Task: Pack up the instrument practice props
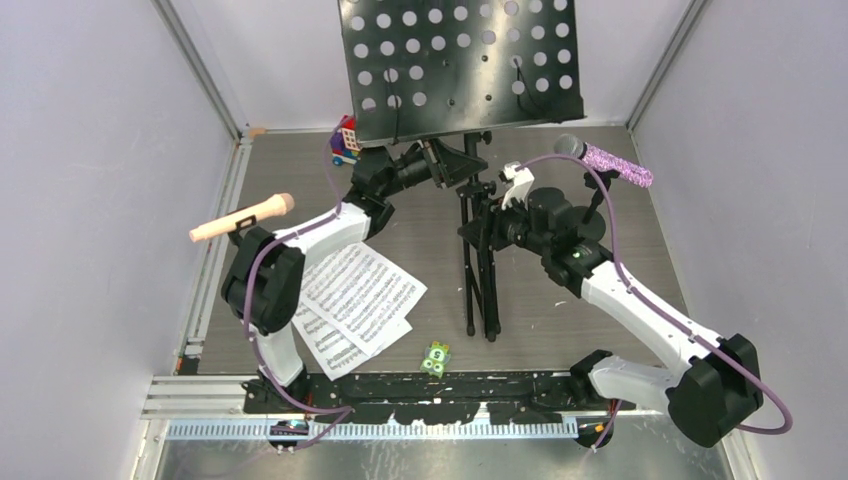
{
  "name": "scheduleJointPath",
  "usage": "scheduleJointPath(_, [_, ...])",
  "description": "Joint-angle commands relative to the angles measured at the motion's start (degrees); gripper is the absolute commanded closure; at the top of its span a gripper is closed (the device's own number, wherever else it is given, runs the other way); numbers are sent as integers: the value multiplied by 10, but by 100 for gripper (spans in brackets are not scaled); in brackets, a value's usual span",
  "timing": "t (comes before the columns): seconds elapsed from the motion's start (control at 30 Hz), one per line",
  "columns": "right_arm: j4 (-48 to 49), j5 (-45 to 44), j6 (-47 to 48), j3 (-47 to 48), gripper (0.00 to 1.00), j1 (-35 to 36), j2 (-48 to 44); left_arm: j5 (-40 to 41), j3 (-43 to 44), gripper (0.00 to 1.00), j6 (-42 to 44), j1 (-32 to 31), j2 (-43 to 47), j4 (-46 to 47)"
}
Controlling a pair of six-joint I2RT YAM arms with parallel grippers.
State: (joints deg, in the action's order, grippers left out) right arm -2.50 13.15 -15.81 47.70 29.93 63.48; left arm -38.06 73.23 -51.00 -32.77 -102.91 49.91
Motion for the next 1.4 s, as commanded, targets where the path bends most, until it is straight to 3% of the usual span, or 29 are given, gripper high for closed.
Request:
scheduleJointPath(0.0, [89, -39, -68, 63, 100, -8, -33, 29, -43, 100, 87, 24, 27, 14])
scheduleJointPath(0.37, [-1, -55, -145, 111, 99, -8, -3, 33, -50, 100, -60, 59, -74, 103])
scheduleJointPath(0.57, [-27, -37, -146, 154, 100, -9, 55, 52, -89, 100, -76, 78, -86, 139])
scheduleJointPath(1.1, [0, -129, -190, 25, 100, -13, 30, 10, -61, 100, -67, 71, -157, 85])
scheduleJointPath(1.37, [94, -208, -188, -69, 99, -15, 17, 1, -23, 100, -57, 51, -209, 46])
